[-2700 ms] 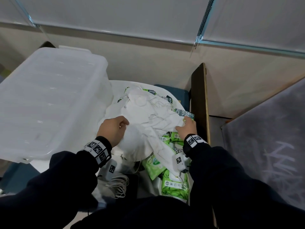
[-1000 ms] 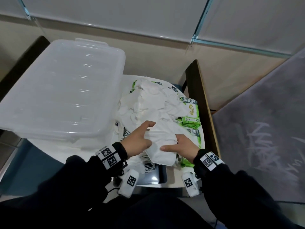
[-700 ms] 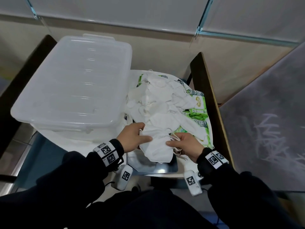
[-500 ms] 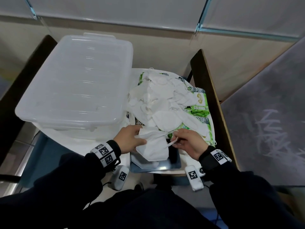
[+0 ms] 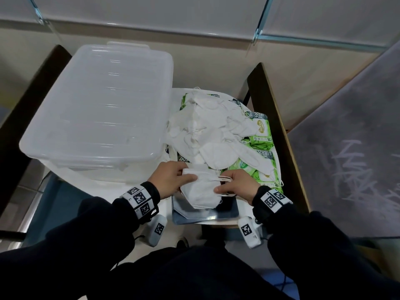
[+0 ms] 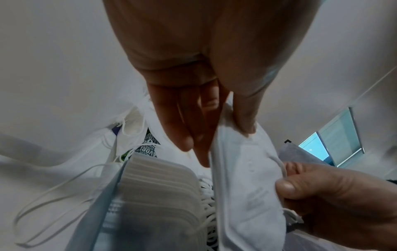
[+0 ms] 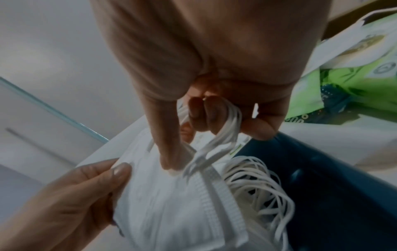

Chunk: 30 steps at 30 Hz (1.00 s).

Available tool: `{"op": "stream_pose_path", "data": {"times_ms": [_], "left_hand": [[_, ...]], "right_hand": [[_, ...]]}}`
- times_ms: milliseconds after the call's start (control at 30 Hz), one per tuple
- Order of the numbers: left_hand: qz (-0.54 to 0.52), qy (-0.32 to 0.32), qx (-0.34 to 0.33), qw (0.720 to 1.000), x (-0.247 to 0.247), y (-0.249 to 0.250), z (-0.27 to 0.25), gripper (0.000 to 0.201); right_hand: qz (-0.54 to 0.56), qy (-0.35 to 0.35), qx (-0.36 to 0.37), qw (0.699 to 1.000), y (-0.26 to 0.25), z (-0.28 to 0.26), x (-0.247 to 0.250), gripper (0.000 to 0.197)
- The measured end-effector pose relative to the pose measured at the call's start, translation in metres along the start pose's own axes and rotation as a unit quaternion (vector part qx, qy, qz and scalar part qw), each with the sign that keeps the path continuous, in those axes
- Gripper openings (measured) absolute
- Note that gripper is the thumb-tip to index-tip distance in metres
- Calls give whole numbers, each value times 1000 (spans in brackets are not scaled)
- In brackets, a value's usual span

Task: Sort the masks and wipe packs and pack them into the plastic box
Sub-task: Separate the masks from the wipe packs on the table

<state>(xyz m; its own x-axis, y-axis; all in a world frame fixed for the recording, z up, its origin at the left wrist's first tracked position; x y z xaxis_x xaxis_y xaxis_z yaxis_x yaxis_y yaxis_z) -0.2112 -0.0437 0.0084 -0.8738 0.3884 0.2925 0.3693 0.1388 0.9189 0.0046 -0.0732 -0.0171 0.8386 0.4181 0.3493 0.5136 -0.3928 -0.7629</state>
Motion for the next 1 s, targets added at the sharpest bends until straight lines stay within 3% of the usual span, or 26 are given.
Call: {"op": "stream_pose_path", "data": {"times_ms": [33,167,367,500,633,800,933,1000], "left_hand": [[9,-2,-3,1000,1,0,0,9],[54,-18,-23,998,2,2,-1,33],[119,-61,-11,991,-2,-5,-4,15],[174,-100,-7,980,-10,-12,-12,15],[281,-133,-24,950,-24,-18,-14,20],[445,-176,-50,876,-43,-33,-16,25],[428,-170,-58,886,-40,-36,-15,29],[444,-164,-61,879,-40,-37,-16,20]], "right_hand": [[-2,4,1,1000,2,0,-1,14],[-3,14,7,1000,3,1,-9,22],[-65,20,-14,998,16,9,-16,18],[-136,5,-20,990,26,10,-24,26],[-180,-23,-21,983,33,9,-38,27],[-188,-1,-45,981,42,13,-34,23],[-200,29,-46,978,45,15,-30,17],[-185,28,-47,981,47,17,-33,16]]}}
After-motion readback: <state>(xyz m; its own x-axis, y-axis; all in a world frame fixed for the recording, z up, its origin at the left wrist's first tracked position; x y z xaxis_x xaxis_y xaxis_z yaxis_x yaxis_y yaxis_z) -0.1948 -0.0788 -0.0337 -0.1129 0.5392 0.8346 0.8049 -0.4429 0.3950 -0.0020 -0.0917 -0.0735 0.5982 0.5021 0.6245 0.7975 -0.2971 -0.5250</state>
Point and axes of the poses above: each hand's wrist, its own z-axis towards the middle knuckle, its own x-axis out of the back of the hand, y = z × x, the point moved 8 cm from there along z, towards the middle knuckle, and after that the axes turned 14 degrees about -z, right-handed, at the moved point
